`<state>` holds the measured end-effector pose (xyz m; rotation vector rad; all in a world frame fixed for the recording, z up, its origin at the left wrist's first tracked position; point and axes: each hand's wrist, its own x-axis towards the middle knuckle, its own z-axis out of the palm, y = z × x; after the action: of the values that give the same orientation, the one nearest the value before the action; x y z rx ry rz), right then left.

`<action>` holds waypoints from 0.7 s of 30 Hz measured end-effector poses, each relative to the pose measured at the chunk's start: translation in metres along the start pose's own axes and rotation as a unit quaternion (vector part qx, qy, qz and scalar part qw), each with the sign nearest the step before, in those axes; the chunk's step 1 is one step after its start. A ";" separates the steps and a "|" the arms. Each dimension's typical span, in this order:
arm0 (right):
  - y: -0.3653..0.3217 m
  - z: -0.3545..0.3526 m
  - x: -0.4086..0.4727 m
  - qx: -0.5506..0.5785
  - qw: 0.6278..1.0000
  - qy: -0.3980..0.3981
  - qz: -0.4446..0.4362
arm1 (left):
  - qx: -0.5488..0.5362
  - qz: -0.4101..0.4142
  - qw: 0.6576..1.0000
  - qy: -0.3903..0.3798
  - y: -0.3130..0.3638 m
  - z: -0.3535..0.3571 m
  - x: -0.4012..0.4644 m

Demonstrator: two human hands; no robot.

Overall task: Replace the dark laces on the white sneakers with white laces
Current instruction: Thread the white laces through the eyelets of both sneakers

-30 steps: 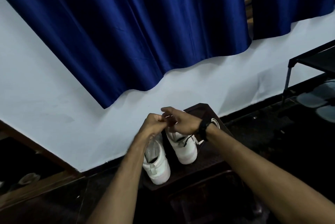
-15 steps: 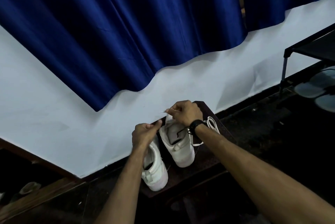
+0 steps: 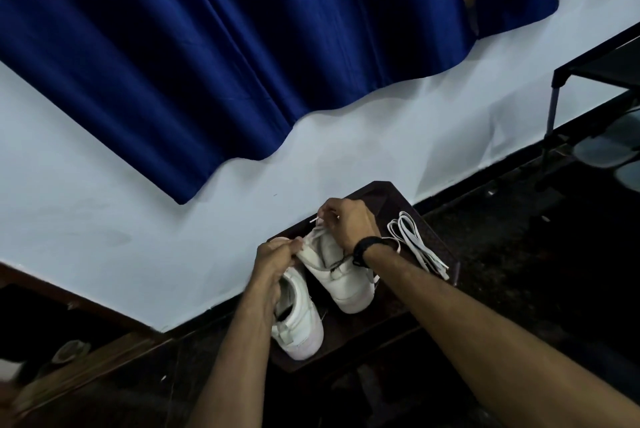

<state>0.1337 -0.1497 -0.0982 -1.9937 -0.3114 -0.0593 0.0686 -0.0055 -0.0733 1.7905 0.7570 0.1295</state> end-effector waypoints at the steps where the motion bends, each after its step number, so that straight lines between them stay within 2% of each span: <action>1: 0.002 0.000 -0.001 -0.018 1.000 0.009 -0.015 | -0.005 -0.001 1.000 0.000 0.000 0.000 -0.001; 4: 0.005 -0.001 -0.002 -0.077 0.995 0.016 -0.057 | -0.029 -0.015 0.999 0.002 -0.002 -0.003 -0.001; 7: 0.007 0.001 -0.003 -0.102 0.990 0.011 -0.100 | -0.060 -0.034 0.997 -0.027 -0.005 -0.008 -0.002; 12: 0.008 0.002 -0.002 -0.172 0.971 -0.035 -0.163 | -0.073 -0.040 0.995 -0.047 -0.006 -0.008 -0.003; 21: 0.004 0.007 -0.001 -0.269 0.942 -0.076 -0.185 | -0.077 -0.043 0.994 -0.059 -0.005 -0.009 -0.005</action>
<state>0.1331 -0.1455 -0.1044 -2.4591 -0.8412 -0.2533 0.0583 0.0001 -0.0734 1.6028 0.7194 0.0231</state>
